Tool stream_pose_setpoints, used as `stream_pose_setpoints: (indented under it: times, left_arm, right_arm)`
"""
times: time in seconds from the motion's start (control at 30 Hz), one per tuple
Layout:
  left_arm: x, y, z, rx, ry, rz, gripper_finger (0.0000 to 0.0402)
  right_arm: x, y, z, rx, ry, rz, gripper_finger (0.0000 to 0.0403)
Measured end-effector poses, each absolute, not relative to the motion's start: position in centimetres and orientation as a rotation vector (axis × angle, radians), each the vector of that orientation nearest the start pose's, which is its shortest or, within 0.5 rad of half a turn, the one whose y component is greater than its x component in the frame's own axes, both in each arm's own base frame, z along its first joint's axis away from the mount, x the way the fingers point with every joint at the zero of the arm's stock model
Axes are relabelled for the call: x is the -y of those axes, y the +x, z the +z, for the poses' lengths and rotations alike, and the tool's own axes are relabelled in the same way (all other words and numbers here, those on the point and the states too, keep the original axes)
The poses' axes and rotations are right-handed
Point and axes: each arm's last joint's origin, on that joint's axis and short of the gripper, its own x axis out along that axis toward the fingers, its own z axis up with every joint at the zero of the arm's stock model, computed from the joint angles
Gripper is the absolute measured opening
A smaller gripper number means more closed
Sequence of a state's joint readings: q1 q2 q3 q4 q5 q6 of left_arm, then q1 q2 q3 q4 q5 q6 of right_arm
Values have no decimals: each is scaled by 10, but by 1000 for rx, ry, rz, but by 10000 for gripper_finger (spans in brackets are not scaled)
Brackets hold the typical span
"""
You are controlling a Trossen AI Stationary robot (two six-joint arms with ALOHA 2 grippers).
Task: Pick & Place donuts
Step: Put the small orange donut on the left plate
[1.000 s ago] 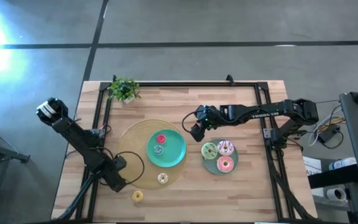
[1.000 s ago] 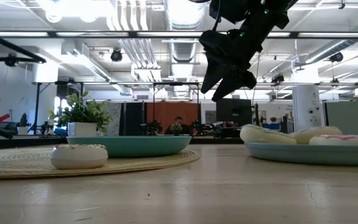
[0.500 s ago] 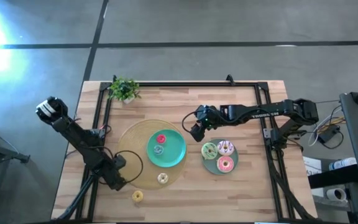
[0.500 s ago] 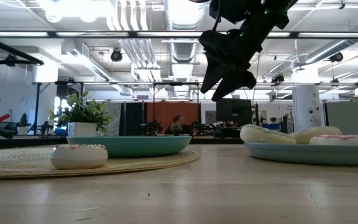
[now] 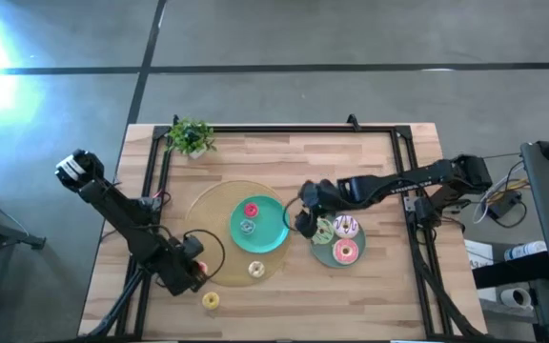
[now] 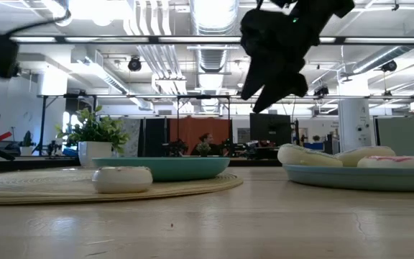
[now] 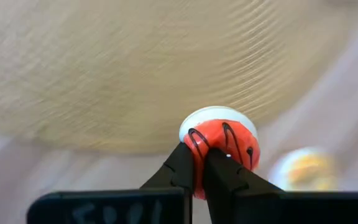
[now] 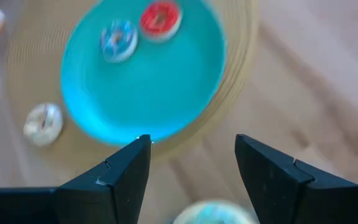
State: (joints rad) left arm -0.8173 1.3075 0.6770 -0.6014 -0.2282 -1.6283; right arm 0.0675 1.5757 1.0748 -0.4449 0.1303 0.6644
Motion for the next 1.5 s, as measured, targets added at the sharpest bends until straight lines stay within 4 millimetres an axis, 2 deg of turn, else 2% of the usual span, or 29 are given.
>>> stream_pose_setpoints:
  times: [0.17,0.27,0.5,0.7,0.9,1.07,1.2,1.3,1.5]
  left_arm:
    - [154,174,199,-887,-850,480,0]
    - [144,190,213,-784,-871,526,0]
    - [95,242,233,-694,-866,648,0]
    - [56,286,229,-792,-816,622,0]
    - [60,321,213,-887,-822,573,0]
    - [73,342,191,-1008,-801,562,0]
    - [75,348,181,-1090,-780,641,0]
    - [75,349,186,-1115,-760,683,2]
    - [74,343,184,-1179,-739,709,34]
  right_arm:
    - [-40,313,224,-929,497,-354,225]
    - [-49,306,231,-927,468,-344,222]
    - [-58,271,265,-881,375,-362,210]
    - [-68,231,286,-774,384,-427,201]
    - [-76,202,286,-692,433,-441,200]
    - [-85,191,275,-711,446,-415,201]
    - [-94,187,271,-702,407,-400,201]
    - [-97,188,270,-675,409,-385,201]
    - [-97,188,268,-664,416,-400,201]
